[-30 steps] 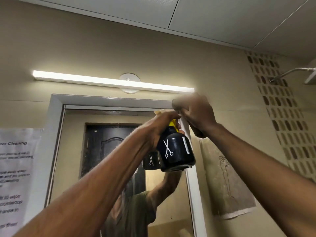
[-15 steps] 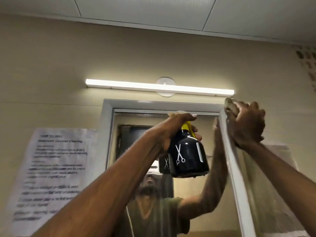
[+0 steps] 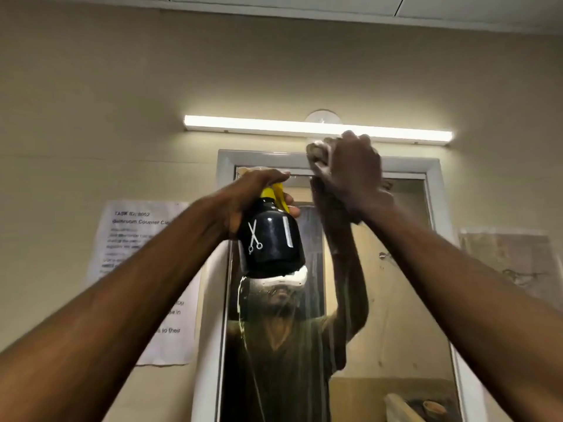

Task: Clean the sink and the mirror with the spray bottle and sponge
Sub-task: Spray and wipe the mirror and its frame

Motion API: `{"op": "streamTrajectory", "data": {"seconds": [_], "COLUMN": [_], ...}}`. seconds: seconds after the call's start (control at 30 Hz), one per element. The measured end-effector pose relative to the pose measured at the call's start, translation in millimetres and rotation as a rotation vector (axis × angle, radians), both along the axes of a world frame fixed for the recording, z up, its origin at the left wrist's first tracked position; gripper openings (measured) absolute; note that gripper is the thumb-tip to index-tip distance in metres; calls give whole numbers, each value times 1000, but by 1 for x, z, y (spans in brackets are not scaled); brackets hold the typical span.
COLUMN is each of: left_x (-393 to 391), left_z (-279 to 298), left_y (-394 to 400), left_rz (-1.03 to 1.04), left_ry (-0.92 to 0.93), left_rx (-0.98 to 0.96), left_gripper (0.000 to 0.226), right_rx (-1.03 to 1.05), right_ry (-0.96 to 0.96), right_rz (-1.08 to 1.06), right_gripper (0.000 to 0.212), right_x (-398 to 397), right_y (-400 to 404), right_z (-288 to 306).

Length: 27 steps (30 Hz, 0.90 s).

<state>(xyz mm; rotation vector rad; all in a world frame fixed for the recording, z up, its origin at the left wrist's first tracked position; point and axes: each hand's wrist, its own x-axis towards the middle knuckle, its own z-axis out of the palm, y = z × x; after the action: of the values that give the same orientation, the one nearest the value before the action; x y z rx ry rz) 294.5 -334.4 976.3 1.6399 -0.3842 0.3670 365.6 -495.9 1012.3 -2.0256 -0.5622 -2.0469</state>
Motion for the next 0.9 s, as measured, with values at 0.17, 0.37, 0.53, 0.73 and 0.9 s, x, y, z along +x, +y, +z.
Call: {"op": "streamTrajectory", "data": {"seconds": [0.17,0.37,0.53,0.73,0.9], "left_x": [-22,-45,-48,-55,-62], "left_z": [-6,-26,-44,-72,-95], "left_y": [26,47,67,85,94], "left_rz": [70,104,183,194,215], "left_ry": [-4,-7,-19,23,25], "left_rx": [14,1,5,19,42], "left_gripper": [35,32,33,32,33], "right_rx": [-113,-261,-325,-385,-409], "right_ry": [20,1,-50,-62,20], "right_rz": [24,100,162,138,154], "right_gripper": [38,26,21,23,25], "right_x": [-20,-29,-26,-31,-40], "right_y": [66,114,110,113,122], "right_z": [7,-8,-30,-65,-124]}}
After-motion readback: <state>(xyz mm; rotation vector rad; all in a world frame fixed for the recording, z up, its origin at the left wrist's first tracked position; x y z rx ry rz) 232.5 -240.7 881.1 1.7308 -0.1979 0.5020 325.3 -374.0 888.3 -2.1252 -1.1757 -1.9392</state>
